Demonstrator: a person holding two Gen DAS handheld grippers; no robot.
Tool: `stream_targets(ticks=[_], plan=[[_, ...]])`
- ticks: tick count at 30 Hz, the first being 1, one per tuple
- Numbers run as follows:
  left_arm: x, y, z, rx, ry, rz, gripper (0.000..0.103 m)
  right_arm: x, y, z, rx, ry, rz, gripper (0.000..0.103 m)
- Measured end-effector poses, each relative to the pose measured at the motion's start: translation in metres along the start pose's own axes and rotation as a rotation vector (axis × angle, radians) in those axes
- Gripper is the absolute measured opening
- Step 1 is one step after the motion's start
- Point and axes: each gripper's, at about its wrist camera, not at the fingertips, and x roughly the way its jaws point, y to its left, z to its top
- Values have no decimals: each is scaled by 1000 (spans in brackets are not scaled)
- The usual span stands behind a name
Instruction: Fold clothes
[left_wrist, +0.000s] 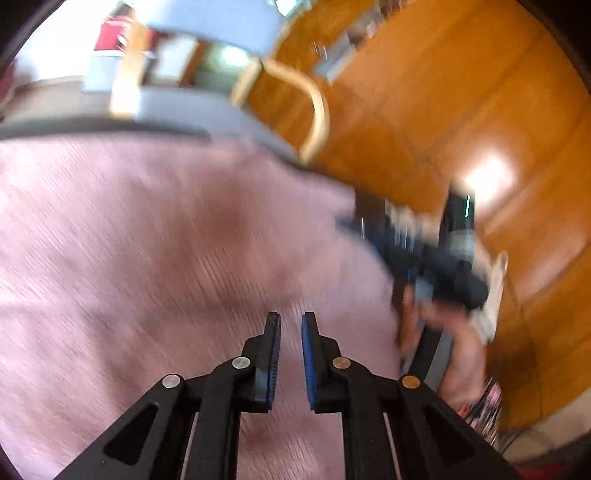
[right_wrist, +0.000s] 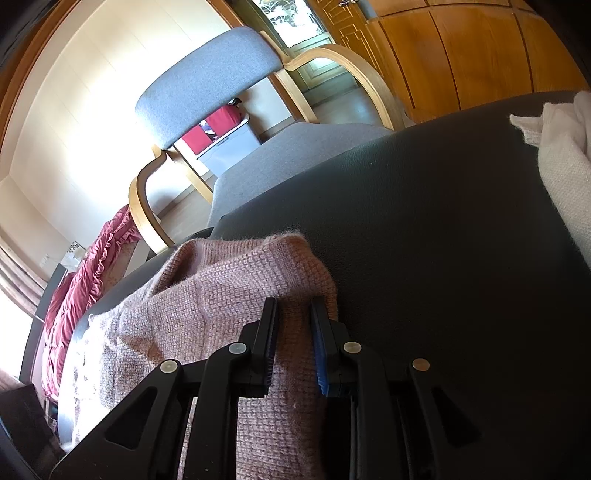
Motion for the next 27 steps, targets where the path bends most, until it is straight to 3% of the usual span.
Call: stream_targets(ticks=[3,9,12,16,20,24,27], plan=[[9,8,29,-38,-46,26,11,0,1,0,0,0,0,20],[56,24,55,-36,16,101,10,0,2,0,2,0,1,20],[49,28,50,25,7,113,4,0,2,0,4,0,3,20],[30,46,51,-26,-29,102,2,0,3,0,4,1,4,20],[-12,83,50,-140,-149,62,5,0,3,0,2,0,1,20],[-50,132,42,-260,-268,128,8,0,4,0,-1,0,-1,20],[-55,159,32,-337,-284,50,8,-3,8,-1,-14,-15,8,20]])
